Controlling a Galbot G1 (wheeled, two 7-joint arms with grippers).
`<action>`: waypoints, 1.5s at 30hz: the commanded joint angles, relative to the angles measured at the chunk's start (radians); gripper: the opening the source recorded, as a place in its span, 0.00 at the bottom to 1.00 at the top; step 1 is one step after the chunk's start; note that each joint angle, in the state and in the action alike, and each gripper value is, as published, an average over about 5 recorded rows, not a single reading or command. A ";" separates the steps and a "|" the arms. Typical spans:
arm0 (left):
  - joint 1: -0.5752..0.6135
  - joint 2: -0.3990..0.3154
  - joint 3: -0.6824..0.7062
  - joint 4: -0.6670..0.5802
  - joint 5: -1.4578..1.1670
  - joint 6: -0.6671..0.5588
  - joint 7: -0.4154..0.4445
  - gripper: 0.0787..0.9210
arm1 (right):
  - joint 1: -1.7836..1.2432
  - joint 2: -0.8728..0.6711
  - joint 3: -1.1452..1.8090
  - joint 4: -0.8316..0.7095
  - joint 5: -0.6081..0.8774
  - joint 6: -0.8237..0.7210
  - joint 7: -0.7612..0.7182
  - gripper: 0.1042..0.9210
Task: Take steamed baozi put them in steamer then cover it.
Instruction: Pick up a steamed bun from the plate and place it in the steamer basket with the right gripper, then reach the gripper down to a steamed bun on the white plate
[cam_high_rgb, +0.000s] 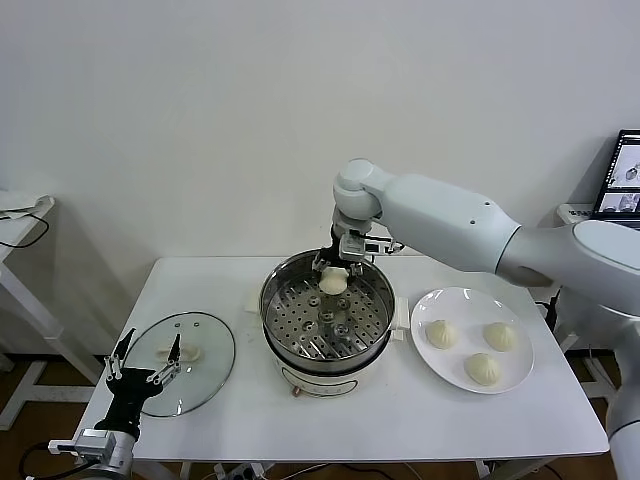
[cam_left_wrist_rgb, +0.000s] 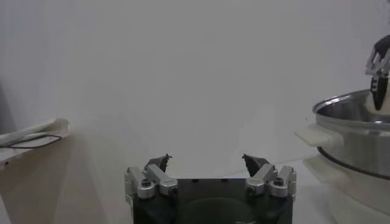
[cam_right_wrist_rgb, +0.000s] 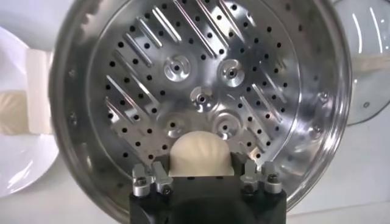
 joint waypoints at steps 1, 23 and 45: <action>0.000 0.000 -0.003 0.007 0.000 -0.005 0.002 0.88 | -0.034 0.033 0.031 -0.075 -0.035 0.013 0.006 0.69; 0.017 -0.004 -0.009 -0.013 -0.005 -0.008 0.002 0.88 | 0.109 -0.089 -0.027 0.090 0.177 -0.104 -0.021 0.88; 0.045 -0.001 0.025 -0.056 0.000 -0.020 0.001 0.88 | 0.217 -0.708 -0.216 0.411 0.551 -0.935 -0.134 0.88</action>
